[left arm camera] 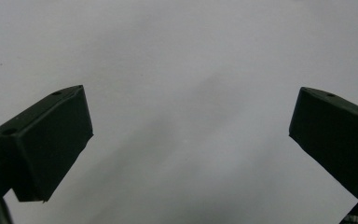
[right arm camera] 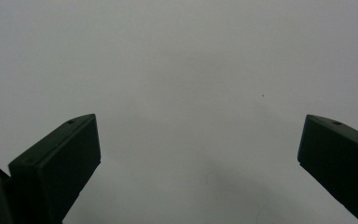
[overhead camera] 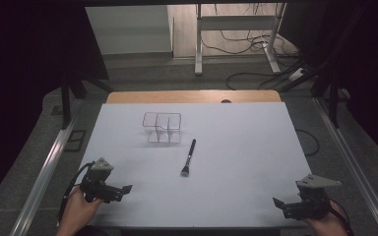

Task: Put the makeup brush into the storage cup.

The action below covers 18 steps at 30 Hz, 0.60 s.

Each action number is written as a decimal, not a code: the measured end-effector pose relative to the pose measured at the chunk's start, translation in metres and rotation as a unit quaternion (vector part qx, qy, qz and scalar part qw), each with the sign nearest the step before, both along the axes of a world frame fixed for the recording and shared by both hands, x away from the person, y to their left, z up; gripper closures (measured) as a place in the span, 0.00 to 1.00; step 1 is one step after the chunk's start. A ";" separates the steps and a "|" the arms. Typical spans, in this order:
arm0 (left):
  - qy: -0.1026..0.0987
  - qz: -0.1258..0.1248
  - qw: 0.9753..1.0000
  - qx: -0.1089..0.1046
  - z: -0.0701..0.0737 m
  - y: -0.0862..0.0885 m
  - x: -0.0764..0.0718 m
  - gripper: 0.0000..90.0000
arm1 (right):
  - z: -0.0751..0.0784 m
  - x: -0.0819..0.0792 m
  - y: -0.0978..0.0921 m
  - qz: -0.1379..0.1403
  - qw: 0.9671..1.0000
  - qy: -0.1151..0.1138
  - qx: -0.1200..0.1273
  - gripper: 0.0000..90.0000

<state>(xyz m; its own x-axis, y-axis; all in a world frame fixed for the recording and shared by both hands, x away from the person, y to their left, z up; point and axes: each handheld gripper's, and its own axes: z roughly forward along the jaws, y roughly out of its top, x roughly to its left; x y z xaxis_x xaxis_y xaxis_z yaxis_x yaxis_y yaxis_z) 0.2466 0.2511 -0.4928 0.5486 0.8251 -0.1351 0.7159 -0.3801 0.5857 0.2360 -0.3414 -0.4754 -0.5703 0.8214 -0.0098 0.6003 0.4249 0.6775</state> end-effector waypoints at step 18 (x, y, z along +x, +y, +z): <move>0.013 -0.018 0.999 0.025 0.009 -0.012 0.022 0.00 | 0.001 0.001 -0.003 -0.005 1.000 -0.009 0.001 0.00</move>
<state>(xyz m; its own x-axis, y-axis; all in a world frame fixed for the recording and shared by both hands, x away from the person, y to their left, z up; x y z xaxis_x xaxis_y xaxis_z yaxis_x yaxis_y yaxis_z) 0.2686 0.2392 -0.4839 0.5750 0.8109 -0.1089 0.7157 -0.4341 0.5471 0.2366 -0.3443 -0.4742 -0.5623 0.8267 -0.0184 0.5919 0.4179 0.6892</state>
